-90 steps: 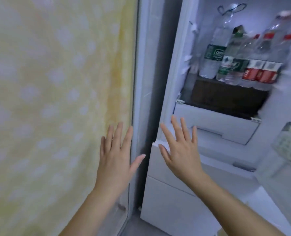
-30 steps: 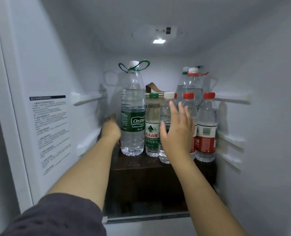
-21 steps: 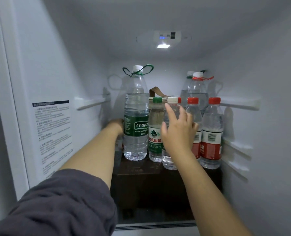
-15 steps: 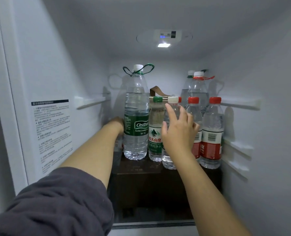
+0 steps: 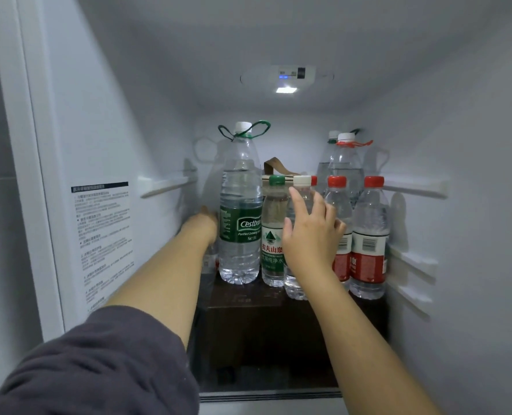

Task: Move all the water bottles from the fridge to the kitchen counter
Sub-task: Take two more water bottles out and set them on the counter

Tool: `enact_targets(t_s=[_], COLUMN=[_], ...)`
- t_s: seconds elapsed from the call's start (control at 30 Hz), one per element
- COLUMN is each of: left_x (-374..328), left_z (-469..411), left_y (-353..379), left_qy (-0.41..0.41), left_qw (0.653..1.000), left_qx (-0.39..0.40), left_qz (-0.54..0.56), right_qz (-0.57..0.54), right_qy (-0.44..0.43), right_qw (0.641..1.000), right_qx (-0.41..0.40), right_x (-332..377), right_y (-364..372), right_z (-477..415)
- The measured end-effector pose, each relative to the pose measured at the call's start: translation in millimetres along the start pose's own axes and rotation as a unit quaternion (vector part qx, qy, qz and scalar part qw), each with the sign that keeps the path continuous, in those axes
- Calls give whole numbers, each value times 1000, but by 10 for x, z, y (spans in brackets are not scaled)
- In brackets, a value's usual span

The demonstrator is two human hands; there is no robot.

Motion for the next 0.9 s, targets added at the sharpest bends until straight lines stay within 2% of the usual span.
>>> enact_targets(t_s=[0.07, 0.3, 0.67, 0.77, 0.9], left_x=[48, 52, 58, 68, 17], left_z=[-5, -24, 367, 464, 670], left_y=[-31, -39, -159, -65, -177], left_qy=[-1, 8, 42, 30, 78], left_qw=[1000, 999, 995, 993, 983], left_qx=[16, 52, -37, -3, 17], left_qz=[-24, -11, -78, -116, -165], right_qz=[-3, 4, 11, 13, 14], right_qy=[1, -4, -6, -7, -7], right_qw=[1000, 1000, 1000, 1000, 1000], right_qx=[-7, -7, -2, -1, 6], right_x=[-1, -8, 6, 12, 5], right_y=[3, 12, 30, 21, 4], right_z=[7, 7, 5, 9, 3])
Point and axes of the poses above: each hand's wrist, its own z-axis away from the middle knuckle, its own y-axis out of the palm, x = y × z, the point moved 2 cm from there along -z, towards the middle knuckle, and after that the axes turned 7 degrees about -x, right-handed, at the moved point
